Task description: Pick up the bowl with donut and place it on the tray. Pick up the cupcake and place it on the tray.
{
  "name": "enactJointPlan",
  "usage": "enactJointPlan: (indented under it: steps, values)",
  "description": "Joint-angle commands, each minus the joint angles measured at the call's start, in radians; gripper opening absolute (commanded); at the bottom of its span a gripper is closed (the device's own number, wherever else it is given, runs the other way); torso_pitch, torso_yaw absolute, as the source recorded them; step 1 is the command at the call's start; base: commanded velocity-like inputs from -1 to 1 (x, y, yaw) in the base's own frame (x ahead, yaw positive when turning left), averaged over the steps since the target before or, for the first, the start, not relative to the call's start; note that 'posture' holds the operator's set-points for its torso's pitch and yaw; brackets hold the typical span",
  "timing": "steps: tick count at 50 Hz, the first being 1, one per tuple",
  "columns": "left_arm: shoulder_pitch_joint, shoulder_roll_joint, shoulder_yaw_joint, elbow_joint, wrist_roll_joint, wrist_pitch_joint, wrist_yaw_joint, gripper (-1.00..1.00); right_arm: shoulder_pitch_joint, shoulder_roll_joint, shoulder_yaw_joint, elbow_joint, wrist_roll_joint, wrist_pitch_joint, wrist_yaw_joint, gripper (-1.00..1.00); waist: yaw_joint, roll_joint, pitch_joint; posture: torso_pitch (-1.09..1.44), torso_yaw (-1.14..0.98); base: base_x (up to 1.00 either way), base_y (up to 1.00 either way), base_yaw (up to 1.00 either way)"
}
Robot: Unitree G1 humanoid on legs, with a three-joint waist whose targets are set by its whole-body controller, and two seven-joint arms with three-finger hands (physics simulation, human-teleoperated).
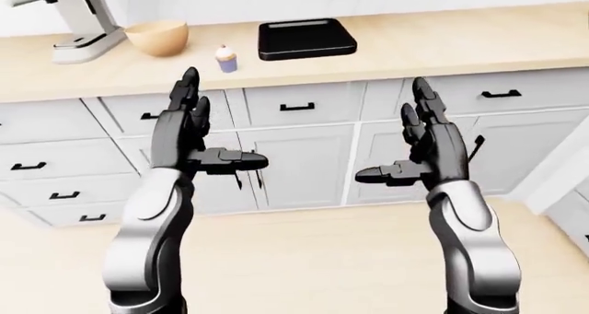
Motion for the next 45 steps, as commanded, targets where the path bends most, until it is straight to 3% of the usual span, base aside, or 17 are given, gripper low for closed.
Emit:
enactJointPlan:
  steps: [1, 2, 3, 4, 5, 12, 25, 27, 28, 29, 31, 32, 35, 37, 38, 40, 45]
  values:
    - [-0.026, 0.016, 0.015, -0.036, -0.004, -0.02, 0.011, 1.0, -0.028, 0.0, 0.01, -0.035, 0.012, -0.031, 0.001, 1.0, 0.004, 0.01, -0.022, 0.0, 0.0, 0.2, 0.65, 0.0]
    - [-0.028, 0.018, 0.015, -0.035, -0.006, -0.02, 0.011, 1.0, -0.028, -0.001, 0.011, -0.035, 0.012, -0.031, 0.001, 1.0, 0.0, 0.059, -0.034, 0.0, 0.0, 0.24, 0.62, 0.0]
    - [-0.029, 0.019, 0.015, -0.033, -0.007, -0.021, 0.012, 1.0, -0.027, -0.002, 0.012, -0.031, 0.012, -0.036, 0.002, 1.0, -0.005, 0.073, -0.038, 0.0, 0.0, 0.26, 0.62, 0.0]
    - [-0.028, 0.021, 0.013, -0.033, -0.006, -0.023, 0.012, 1.0, -0.025, -0.001, 0.013, -0.029, 0.011, -0.04, 0.001, 1.0, 0.008, 0.038, -0.001, 0.0, 0.0, 0.27, 0.61, 0.0]
    - [-0.028, 0.021, 0.013, -0.034, -0.006, -0.022, 0.013, 1.0, -0.023, -0.001, 0.015, -0.03, 0.01, -0.041, 0.001, 1.0, -0.001, 0.034, 0.006, 0.0, 0.0, 0.32, 0.59, 0.0]
    - [-0.027, 0.018, -0.002, -0.015, 0.01, -0.041, 0.012, 1.0, -0.017, -0.001, 0.009, -0.023, 0.017, -0.059, 0.004, 1.0, 0.003, -0.033, 0.011, 0.0, 0.0, 0.5, 0.51, 0.0]
    - [-0.031, 0.009, -0.013, -0.021, 0.032, -0.03, 0.007, 1.0, -0.014, -0.005, 0.004, -0.042, 0.033, -0.056, 0.002, 1.0, 0.002, -0.035, -0.008, 0.0, 0.0, 0.72, 0.39, 0.0]
    - [-0.028, 0.007, -0.013, -0.011, 0.035, -0.042, 0.003, 1.0, -0.013, -0.006, 0.003, -0.046, 0.033, -0.051, 0.001, 1.0, 0.003, -0.068, -0.017, 0.0, 0.0, 0.77, 0.38, 0.0]
    - [-0.03, 0.007, -0.012, -0.018, 0.035, -0.034, 0.003, 1.0, -0.012, -0.007, 0.002, -0.049, 0.033, -0.048, 0.001, 1.0, -0.014, -0.042, 0.0, 0.0, 0.0, 0.77, 0.38, 0.0]
    - [-0.034, 0.008, -0.009, -0.023, 0.034, -0.025, 0.004, 1.0, -0.012, -0.008, 0.0, -0.054, 0.034, -0.046, 0.001, 1.0, 0.007, -0.053, 0.028, 0.0, 0.0, 0.51, 0.42, 0.0]
    - [-0.036, 0.01, -0.005, -0.028, 0.031, -0.019, 0.003, 1.0, -0.009, -0.008, 0.0, -0.05, 0.034, -0.054, 0.002, 1.0, 0.022, -0.088, -0.032, 0.0, 0.0, 0.23, 0.42, 0.0]
    - [-0.037, 0.01, -0.002, -0.023, 0.029, -0.023, 0.002, 1.0, -0.009, -0.008, 0.0, -0.05, 0.033, -0.055, 0.002, 1.0, 0.034, -0.091, -0.03, 0.0, 0.0, 0.07, 0.43, 0.0]
    - [-0.043, 0.015, 0.004, -0.027, 0.023, -0.015, 0.005, 1.0, -0.01, -0.011, -0.003, -0.075, 0.034, -0.038, 0.0, 1.0, 0.053, -0.061, -0.022, 0.0, 0.0, 0.0, 0.45, 0.0]
    - [-0.041, 0.018, 0.004, -0.03, 0.021, -0.015, 0.005, 1.0, -0.011, -0.011, -0.002, -0.088, 0.033, -0.028, -0.002, 1.0, 0.072, 0.023, -0.027, 0.0, 0.0, 0.0, 0.46, 0.0]
    - [-0.044, 0.019, 0.006, -0.033, 0.018, -0.01, 0.006, 1.0, -0.012, -0.01, -0.003, -0.087, 0.034, -0.031, -0.002, 1.0, 0.071, 0.047, -0.054, 0.0, 0.0, 0.0, 0.51, 0.0]
    - [-0.05, 0.023, 0.007, -0.032, 0.017, -0.008, 0.006, 1.0, -0.018, -0.012, -0.006, -0.094, 0.036, -0.023, -0.005, 1.0, 0.095, 0.03, -0.016, 0.0, 0.0, 0.0, 0.51, 0.0]
    - [-0.058, 0.024, 0.004, -0.028, 0.017, -0.005, 0.01, 1.0, -0.015, -0.014, -0.013, -0.096, 0.043, -0.03, -0.005, 1.0, 0.071, -0.039, -0.018, 0.0, 0.0, 0.0, 0.51, 0.0]
